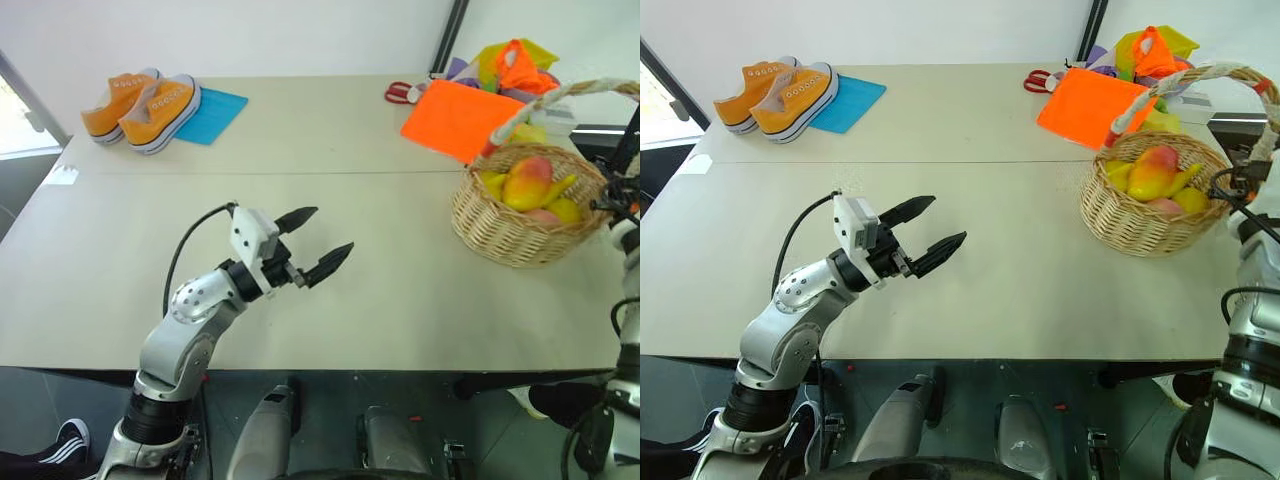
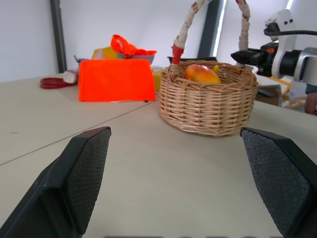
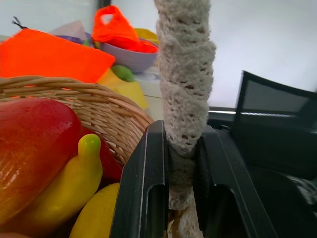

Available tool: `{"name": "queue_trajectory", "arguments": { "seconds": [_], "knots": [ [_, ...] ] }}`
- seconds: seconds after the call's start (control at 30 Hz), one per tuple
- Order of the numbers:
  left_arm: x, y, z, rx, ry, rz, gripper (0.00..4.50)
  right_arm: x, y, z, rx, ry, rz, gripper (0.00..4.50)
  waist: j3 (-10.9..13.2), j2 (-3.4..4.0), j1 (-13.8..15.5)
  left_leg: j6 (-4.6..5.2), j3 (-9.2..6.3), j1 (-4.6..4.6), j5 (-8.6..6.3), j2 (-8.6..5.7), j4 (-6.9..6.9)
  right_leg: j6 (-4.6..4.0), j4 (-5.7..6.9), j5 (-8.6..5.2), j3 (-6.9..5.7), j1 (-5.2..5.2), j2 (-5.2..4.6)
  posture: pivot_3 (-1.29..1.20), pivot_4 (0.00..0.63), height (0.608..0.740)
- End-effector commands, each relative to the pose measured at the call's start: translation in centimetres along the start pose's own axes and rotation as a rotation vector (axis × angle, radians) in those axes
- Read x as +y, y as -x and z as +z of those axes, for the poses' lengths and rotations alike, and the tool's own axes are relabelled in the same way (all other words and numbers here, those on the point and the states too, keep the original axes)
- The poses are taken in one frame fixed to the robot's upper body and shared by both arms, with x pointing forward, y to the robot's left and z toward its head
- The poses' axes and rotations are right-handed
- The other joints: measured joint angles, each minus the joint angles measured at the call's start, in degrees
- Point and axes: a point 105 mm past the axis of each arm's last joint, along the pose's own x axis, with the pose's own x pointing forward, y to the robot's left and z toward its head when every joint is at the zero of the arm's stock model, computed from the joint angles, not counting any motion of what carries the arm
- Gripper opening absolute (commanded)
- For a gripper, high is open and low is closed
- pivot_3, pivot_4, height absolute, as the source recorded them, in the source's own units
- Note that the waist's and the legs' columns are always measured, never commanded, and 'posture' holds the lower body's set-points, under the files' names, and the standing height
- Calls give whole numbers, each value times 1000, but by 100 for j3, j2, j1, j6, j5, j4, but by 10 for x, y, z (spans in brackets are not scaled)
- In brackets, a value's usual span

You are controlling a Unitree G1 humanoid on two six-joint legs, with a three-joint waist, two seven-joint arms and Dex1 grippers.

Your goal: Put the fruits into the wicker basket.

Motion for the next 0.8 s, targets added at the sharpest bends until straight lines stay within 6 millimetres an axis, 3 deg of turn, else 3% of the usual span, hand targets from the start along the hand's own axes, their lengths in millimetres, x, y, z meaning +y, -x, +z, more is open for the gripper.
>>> {"name": "queue_trajectory", "arguments": {
  "seconds": [0.03,0.07,0.27,0.47,0.57,0.7,0.8],
  "knots": [
    [-1,-4,7,-31,-25,-31,4500,3,6,16,-53,34,-13,1178,-1,0,-14,2,1,0,0,0,1,0,0,0,1,0,0,0,150,740],
    [-1,-4,7,-30,-28,-32,4500,3,6,15,-52,11,-28,1490,-1,0,-15,3,1,0,1,0,2,1,0,0,0,0,0,0,150,740],
    [0,-2,7,-29,-32,-25,4500,-5,11,25,-114,23,-147,4447,-1,1,-4,3,-1,0,1,-1,0,1,0,0,1,-1,0,0,150,740],
    [-2,1,6,-28,-36,-10,4500,-6,32,36,-225,22,-314,4447,-1,2,4,2,-4,0,1,-1,-2,0,1,0,1,-2,1,0,150,740],
    [-1,2,7,-31,-34,2,4500,8,43,40,-256,55,-308,4447,-1,2,5,2,-7,0,2,-3,-1,1,1,0,1,-1,1,0,150,740],
    [-2,4,8,-34,-28,12,4500,62,65,83,-488,284,-124,4447,-11,19,-17,2,-8,0,2,-3,-4,0,1,0,2,-5,2,0,150,740],
    [0,5,8,-32,-37,18,4500,98,76,83,-538,297,24,4447,-13,21,-35,1,-7,2,2,4,-7,0,2,-1,4,-6,9,0,150,740]
  ]
}}
